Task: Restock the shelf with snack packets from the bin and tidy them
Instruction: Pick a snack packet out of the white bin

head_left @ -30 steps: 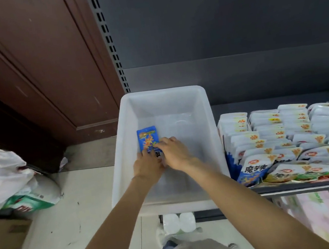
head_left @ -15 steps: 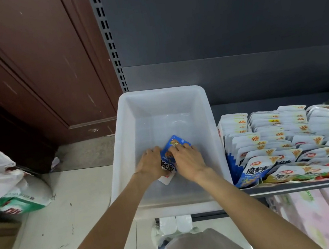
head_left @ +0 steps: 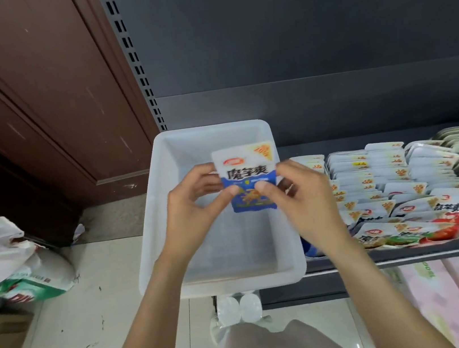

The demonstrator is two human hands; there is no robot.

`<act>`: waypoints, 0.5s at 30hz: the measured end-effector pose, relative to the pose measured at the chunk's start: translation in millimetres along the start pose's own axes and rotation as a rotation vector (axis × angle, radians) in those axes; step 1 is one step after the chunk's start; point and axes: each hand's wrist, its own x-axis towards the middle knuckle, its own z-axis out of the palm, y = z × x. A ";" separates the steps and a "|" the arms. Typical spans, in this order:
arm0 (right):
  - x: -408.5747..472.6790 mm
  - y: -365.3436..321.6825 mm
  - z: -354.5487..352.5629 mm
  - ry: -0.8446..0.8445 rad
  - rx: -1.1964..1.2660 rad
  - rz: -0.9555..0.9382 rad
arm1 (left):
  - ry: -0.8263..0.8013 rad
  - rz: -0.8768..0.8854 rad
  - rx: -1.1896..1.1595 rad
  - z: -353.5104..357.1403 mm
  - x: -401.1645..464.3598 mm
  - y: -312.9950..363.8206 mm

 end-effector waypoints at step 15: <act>-64.6 60.0 -94.6 -0.090 -0.230 0.168 | -0.177 0.091 0.409 118.2 -49.3 -20.9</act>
